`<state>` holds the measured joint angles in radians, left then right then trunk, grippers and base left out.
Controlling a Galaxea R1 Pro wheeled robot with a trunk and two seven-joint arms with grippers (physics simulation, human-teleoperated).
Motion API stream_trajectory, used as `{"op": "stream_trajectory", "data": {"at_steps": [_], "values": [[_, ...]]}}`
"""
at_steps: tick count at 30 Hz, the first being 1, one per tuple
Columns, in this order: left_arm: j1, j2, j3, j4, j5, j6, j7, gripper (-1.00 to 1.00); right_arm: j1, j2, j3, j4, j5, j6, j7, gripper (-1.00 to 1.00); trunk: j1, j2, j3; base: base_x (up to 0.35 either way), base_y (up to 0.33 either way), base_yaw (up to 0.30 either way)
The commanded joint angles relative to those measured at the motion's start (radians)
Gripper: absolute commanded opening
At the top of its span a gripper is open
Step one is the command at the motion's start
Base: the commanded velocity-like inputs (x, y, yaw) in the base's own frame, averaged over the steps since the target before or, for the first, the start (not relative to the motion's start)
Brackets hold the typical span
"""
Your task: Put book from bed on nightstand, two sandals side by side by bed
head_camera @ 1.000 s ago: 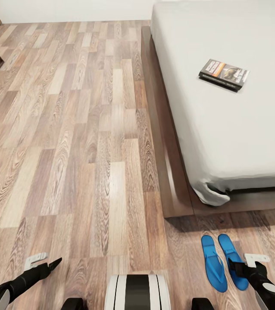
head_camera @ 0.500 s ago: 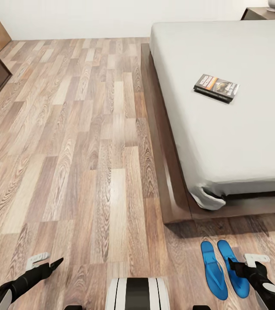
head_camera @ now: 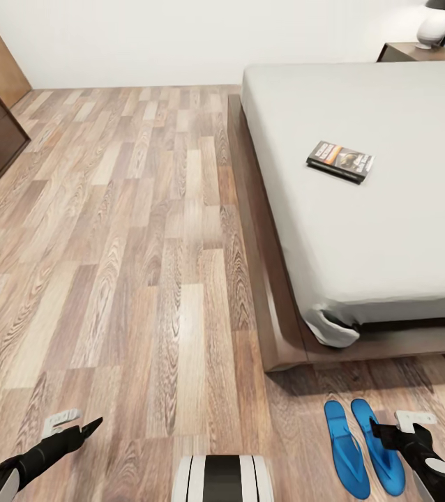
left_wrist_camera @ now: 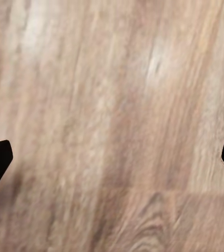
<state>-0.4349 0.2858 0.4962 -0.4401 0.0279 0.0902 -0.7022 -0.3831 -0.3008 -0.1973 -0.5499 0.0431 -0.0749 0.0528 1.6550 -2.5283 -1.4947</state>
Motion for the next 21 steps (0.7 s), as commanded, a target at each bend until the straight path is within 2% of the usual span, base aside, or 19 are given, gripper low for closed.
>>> {"op": "stream_trajectory", "data": {"at_steps": [1,21], "values": [[0.000,0.000,0.005,0.000,0.003,0.009,-0.006,1.00,0.000,0.001,-0.005,0.001,0.004,-0.003,0.006,1.00,-0.001,0.000,0.003,0.000,0.000,0.000],[-0.001,-0.003,0.005,0.000,0.001,0.011,-0.006,1.00,0.001,0.001,-0.007,0.002,0.001,-0.004,0.008,1.00,-0.010,0.005,0.081,0.000,0.000,0.000]]}}
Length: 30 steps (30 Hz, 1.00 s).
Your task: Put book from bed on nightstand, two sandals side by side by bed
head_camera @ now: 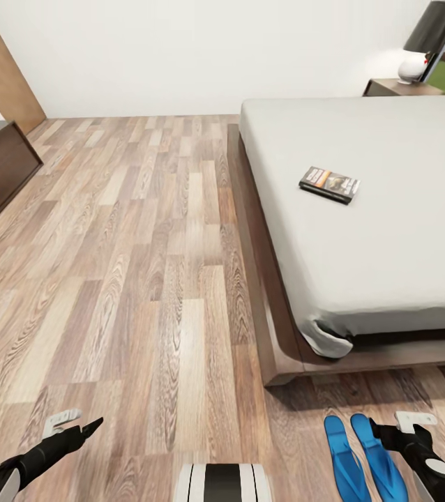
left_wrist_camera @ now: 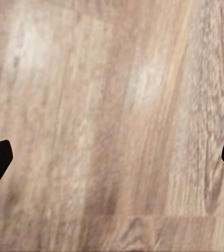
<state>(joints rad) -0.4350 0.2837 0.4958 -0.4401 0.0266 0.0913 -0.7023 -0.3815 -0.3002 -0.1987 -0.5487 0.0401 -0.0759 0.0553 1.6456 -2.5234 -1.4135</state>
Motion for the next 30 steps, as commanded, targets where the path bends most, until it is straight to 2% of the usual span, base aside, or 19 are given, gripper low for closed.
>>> {"op": "stream_trajectory", "data": {"at_steps": [1,6,7,8,9,12,14,18,19,20,21,24,26,30], "values": [[-0.001,-0.001,0.005,0.000,0.003,0.010,-0.006,1.00,0.000,0.000,-0.006,0.001,0.004,-0.003,0.007,1.00,-0.001,0.000,0.003,0.000,0.000,0.000],[0.000,-0.003,0.005,0.001,0.003,0.010,-0.006,1.00,0.001,0.000,-0.007,0.001,-0.020,-0.002,0.014,1.00,-0.003,0.001,0.023,0.000,0.000,0.000],[-0.001,-0.007,0.004,0.008,0.003,0.010,-0.006,1.00,0.001,0.000,-0.008,0.001,-0.078,0.000,0.016,1.00,-0.003,0.001,0.027,0.000,0.000,0.000],[-0.001,-0.007,0.004,0.011,0.003,0.010,-0.006,1.00,0.002,0.000,-0.008,0.001,-0.097,0.001,0.017,1.00,-0.004,0.002,0.030,0.000,0.000,0.000],[0.000,-0.008,0.004,0.019,0.003,0.010,-0.006,1.00,0.002,0.000,-0.008,0.002,-0.136,0.002,0.020,1.00,-0.004,0.002,0.034,0.000,0.000,0.000],[0.000,-0.014,0.004,0.043,0.001,0.009,-0.006,1.00,0.003,0.000,-0.007,0.002,-0.194,0.003,0.046,1.00,-0.006,0.003,0.046,0.000,0.000,0.000],[0.001,-0.022,0.004,0.065,-0.001,0.007,-0.006,1.00,0.004,0.000,-0.007,0.003,-0.224,0.004,0.132,1.00,-0.006,0.003,0.054,0.000,0.000,0.000],[0.005,-0.030,0.003,0.099,-0.003,-0.010,-0.006,1.00,0.005,-0.001,-0.008,0.043,-0.239,0.005,0.310,1.00,-0.008,0.004,0.069,0.000,0.000,0.000],[0.006,-0.033,0.003,0.111,-0.003,-0.019,-0.006,1.00,0.005,-0.002,-0.008,0.084,-0.242,0.004,0.384,1.00,-0.009,0.004,0.073,0.000,0.000,0.000],[0.006,-0.035,0.003,0.116,-0.004,-0.023,-0.006,1.00,0.005,-0.002,-0.008,0.107,-0.243,0.004,0.420,1.00,-0.009,0.004,0.077,0.000,0.000,0.000],[0.006,-0.038,0.001,0.127,-0.004,-0.030,-0.006,1.00,0.006,-0.004,-0.008,0.154,-0.245,0.004,0.483,1.00,-0.010,0.005,0.081,0.000,0.000,0.000],[0.007,-0.043,-0.002,0.140,-0.005,-0.037,-0.006,1.00,0.006,-0.007,-0.009,0.216,-0.246,0.004,0.553,1.00,-0.011,0.005,0.092,0.000,0.000,0.000],[0.007,-0.060,-0.008,0.148,-0.005,-0.041,-0.006,1.00,0.006,-0.009,-0.009,0.264,-0.247,0.003,0.598,1.00,-0.012,0.006,0.100,0.000,0.000,0.000],[0.008,-0.078,-0.039,0.153,-0.004,-0.044,-0.006,1.00,0.006,-0.004,-0.009,0.293,-0.246,-0.004,0.620,1.00,-0.014,0.007,0.116,0.000,0.000,0.000]]}}
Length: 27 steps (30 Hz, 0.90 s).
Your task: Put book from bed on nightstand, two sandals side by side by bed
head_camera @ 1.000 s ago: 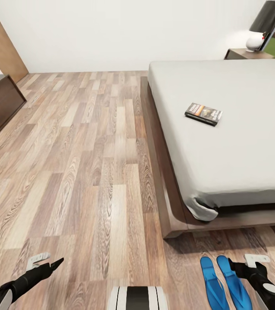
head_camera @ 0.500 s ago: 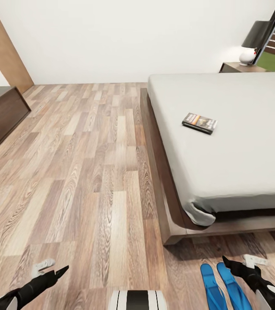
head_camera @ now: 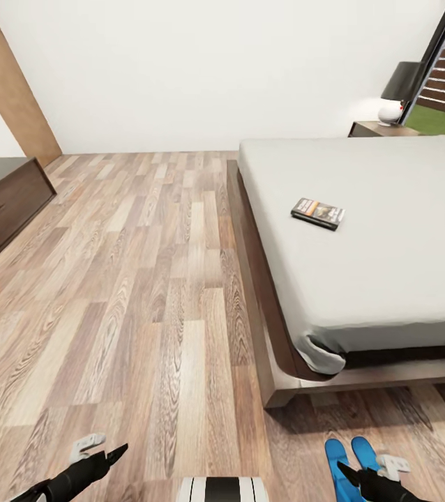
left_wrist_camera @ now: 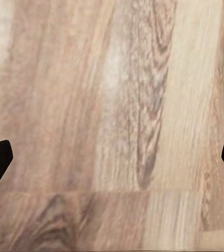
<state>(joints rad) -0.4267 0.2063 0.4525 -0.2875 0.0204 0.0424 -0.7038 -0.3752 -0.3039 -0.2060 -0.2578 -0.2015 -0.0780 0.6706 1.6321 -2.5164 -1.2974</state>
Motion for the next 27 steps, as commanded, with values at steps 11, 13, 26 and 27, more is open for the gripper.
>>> {"op": "stream_trajectory", "data": {"at_steps": [11,13,26,27], "values": [[0.000,-0.004,-0.009,0.004,0.006,-0.011,-0.003,1.00,-0.001,0.002,-0.002,0.009,-0.004,-0.006,0.002,1.00,-0.005,0.002,0.042,0.000,0.000,0.000],[0.000,-0.004,-0.009,0.004,0.006,-0.016,-0.003,1.00,-0.001,0.003,-0.002,0.009,-0.004,-0.006,0.002,1.00,-0.006,0.003,0.050,0.000,0.000,0.000],[0.000,-0.004,-0.009,0.004,0.007,-0.019,-0.003,1.00,-0.001,0.003,-0.001,0.009,-0.004,-0.010,0.001,1.00,-0.012,0.006,0.100,0.000,0.000,0.000],[0.000,-0.004,-0.009,0.004,0.007,-0.018,-0.003,1.00,-0.001,0.004,-0.001,0.010,-0.004,-0.010,0.001,1.00,-0.012,0.006,0.104,0.000,0.000,0.000]]}}
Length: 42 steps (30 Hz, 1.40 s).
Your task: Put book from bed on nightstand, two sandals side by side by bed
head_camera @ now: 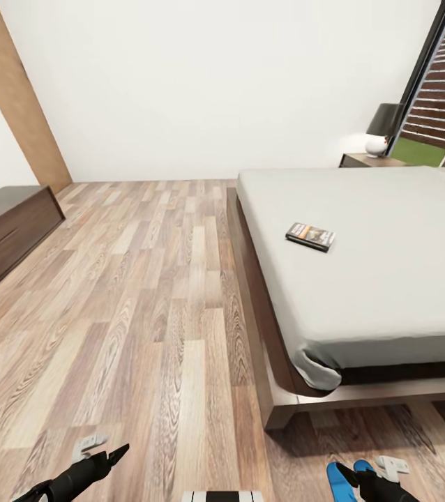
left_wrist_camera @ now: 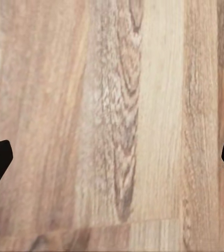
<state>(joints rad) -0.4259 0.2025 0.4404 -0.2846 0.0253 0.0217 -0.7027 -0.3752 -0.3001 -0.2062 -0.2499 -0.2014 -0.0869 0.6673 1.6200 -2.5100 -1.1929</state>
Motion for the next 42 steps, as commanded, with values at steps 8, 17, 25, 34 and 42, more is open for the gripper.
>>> {"op": "stream_trajectory", "data": {"at_steps": [8,17,25,34,42], "values": [[-0.001,0.000,0.003,0.001,0.002,0.002,-0.004,1.00,-0.001,0.001,-0.001,0.003,-0.004,-0.002,0.005,1.00,-0.004,0.002,0.030,0.000,0.000,0.000],[-0.001,0.000,0.003,0.001,0.002,0.001,-0.004,1.00,-0.001,0.001,-0.001,0.015,-0.004,-0.002,0.005,1.00,-0.008,0.004,0.065,0.000,0.000,0.000],[-0.001,0.000,0.003,0.001,0.002,-0.001,0.005,1.00,-0.001,0.007,-0.001,0.018,-0.004,-0.002,0.005,1.00,-0.011,0.006,0.096,0.000,0.000,0.000],[-0.001,-0.010,0.003,0.001,0.001,-0.002,0.036,1.00,-0.001,0.009,0.001,0.018,-0.003,-0.002,0.005,1.00,-0.015,0.008,0.131,0.000,0.000,0.000],[-0.001,-0.014,0.003,0.001,0.001,-0.002,0.038,1.00,-0.001,0.009,0.001,0.022,-0.004,-0.002,0.005,1.00,-0.019,0.010,0.162,0.000,0.000,0.000]]}}
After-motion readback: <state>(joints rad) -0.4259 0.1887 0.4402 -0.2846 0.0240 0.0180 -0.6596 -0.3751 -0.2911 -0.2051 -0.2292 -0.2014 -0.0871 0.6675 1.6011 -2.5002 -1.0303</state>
